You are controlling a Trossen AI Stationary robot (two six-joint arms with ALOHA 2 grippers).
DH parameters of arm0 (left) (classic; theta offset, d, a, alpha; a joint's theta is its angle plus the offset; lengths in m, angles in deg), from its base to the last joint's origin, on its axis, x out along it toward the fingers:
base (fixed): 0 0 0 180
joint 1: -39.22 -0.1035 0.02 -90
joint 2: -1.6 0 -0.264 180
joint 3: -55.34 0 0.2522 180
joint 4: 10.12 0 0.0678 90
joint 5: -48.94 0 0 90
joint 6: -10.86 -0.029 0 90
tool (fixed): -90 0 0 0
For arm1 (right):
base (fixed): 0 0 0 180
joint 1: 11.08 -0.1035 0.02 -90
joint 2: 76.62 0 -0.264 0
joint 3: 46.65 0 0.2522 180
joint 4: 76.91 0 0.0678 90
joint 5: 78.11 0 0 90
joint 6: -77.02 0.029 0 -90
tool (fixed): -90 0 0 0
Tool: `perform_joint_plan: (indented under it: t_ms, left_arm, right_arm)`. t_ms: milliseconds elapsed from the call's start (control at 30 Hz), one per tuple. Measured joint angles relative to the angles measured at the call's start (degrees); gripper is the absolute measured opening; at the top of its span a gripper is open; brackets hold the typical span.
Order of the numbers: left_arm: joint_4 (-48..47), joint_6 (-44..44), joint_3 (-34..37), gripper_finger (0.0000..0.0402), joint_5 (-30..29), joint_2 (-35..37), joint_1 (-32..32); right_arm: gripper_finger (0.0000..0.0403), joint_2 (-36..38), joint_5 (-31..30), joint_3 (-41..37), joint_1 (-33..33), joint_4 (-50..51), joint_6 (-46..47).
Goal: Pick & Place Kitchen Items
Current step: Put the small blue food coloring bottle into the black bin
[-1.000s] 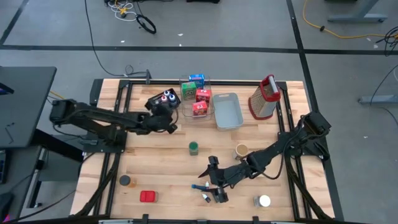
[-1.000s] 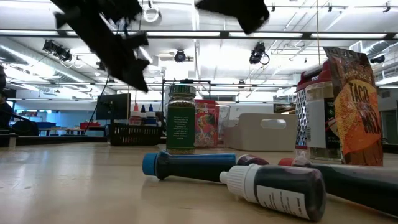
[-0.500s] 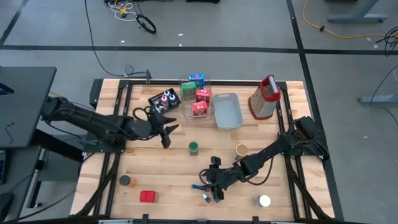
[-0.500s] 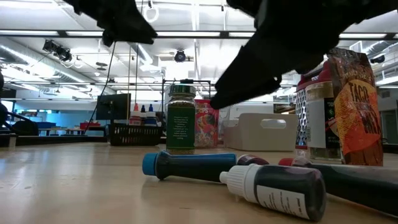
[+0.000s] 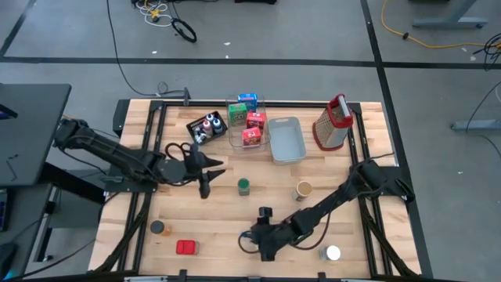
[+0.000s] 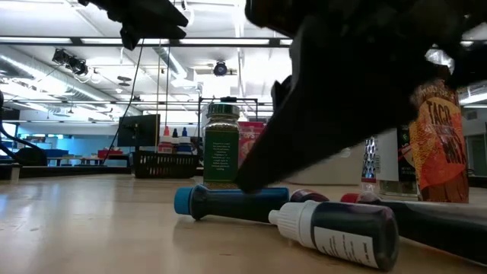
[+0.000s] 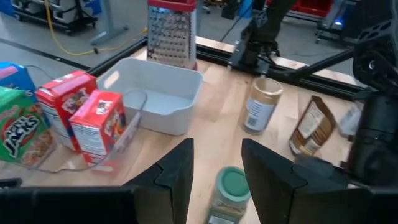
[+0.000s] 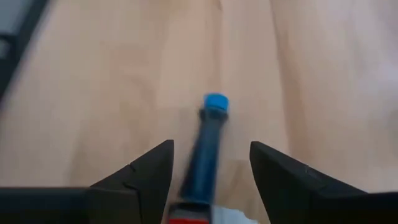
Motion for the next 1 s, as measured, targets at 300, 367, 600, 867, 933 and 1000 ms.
perform_joint_plan:
  t_ms: [300,367,600,867,933,1000]
  left_arm:
    - [0.0,1.0,0.0,0.0143,-0.1,0.0,3.4]
    - [0.0,1.0,0.0,0.0143,-0.1,0.0,3.8]
    - [0.1,1.0,0.0,0.0143,-0.8,0.0,3.9]
    - [0.1,1.0,0.0,0.0143,-2.8,0.0,3.9]
    - [0.2,1.0,0.0,0.0143,-2.8,0.0,3.9]
    - [0.2,1.0,0.0,0.0143,-2.8,0.0,3.9]
  right_arm:
    - [0.0221,-0.6,-0.3,1.2,-0.2,3.1,4.3]
    - [0.0221,-0.6,0.0,0.5,-0.2,3.4,4.4]
    - [0.0206,-0.6,1.5,0.3,0.2,4.5,4.1]
    - [0.0123,-0.6,3.5,0.3,1.2,4.8,3.5]
    - [0.0101,-0.6,3.5,0.3,1.6,4.3,3.4]
    - [0.0085,-0.6,4.1,0.3,2.0,3.7,2.3]
